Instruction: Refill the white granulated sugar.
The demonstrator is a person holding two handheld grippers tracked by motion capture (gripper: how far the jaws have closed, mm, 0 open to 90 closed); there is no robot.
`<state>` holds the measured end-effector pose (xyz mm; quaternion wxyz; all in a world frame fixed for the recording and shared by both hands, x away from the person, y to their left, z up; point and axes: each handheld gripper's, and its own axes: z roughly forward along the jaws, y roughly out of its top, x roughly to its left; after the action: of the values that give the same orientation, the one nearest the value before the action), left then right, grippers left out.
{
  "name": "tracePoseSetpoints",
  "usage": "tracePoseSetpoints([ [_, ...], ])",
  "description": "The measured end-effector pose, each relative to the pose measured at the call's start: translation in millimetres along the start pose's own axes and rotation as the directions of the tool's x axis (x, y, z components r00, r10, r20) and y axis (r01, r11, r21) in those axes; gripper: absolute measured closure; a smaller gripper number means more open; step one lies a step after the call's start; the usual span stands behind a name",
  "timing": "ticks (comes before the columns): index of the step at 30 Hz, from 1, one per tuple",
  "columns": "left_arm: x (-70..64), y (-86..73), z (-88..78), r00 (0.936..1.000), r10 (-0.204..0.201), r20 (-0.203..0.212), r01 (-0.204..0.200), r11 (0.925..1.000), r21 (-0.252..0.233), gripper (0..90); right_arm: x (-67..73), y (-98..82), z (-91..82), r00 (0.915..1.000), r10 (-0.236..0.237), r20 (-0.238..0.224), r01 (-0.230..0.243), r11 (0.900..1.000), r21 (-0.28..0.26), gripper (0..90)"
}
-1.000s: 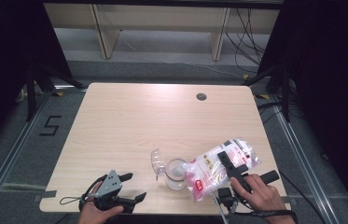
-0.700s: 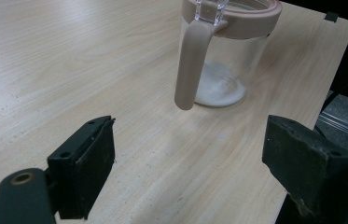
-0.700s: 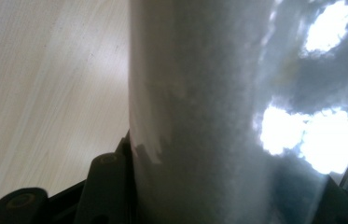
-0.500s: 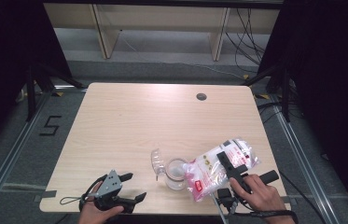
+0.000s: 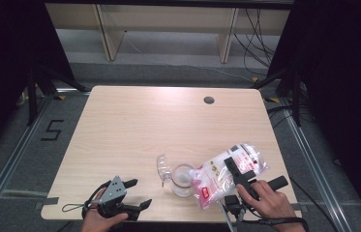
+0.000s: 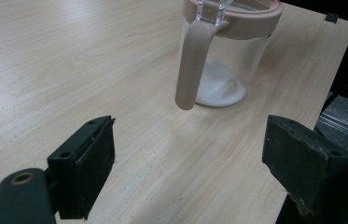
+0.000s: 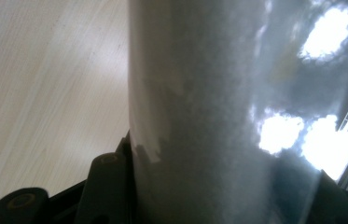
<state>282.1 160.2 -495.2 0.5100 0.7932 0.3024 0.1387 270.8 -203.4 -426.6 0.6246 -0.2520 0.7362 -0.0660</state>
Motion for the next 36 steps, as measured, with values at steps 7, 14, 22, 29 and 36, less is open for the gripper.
tracePoseSetpoints([
  [7, -0.3, -0.2, 2.1, 0.9997, -0.021, 0.011, 0.021, 0.9998, -0.005, 16.6, 3.1, 1.8, 1.4, 0.9999, 0.010, -0.011, -0.010, 1.000, -0.003, 54.8],
  [14, 1.4, 0.2, 0.4, 1.0000, -0.006, 0.001, 0.006, 1.0000, -0.005, 16.6, 2.2, 0.4, 2.0, 0.9995, 0.029, -0.013, -0.029, 1.000, -0.007, 55.0],
  [22, 0.9, -0.6, 0.6, 0.9993, -0.038, 0.006, 0.038, 0.9992, -0.011, 16.6, -1.3, -1.0, 5.7, 0.9999, 0.000, -0.011, -0.001, 0.998, -0.061, 55.2],
  [29, 3.3, -1.0, -1.3, 0.9998, -0.019, 0.003, 0.019, 0.9998, -0.002, 16.6, 2.4, -1.2, 4.0, 0.9970, 0.078, 0.002, -0.078, 0.995, -0.057, 55.4],
  [36, 3.0, -0.3, -2.5, 0.9999, -0.016, -0.003, 0.016, 0.9999, -0.006, 16.6, 0.0, -0.8, 3.9, 0.9958, 0.091, 0.006, -0.091, 0.994, -0.059, 55.5],
])
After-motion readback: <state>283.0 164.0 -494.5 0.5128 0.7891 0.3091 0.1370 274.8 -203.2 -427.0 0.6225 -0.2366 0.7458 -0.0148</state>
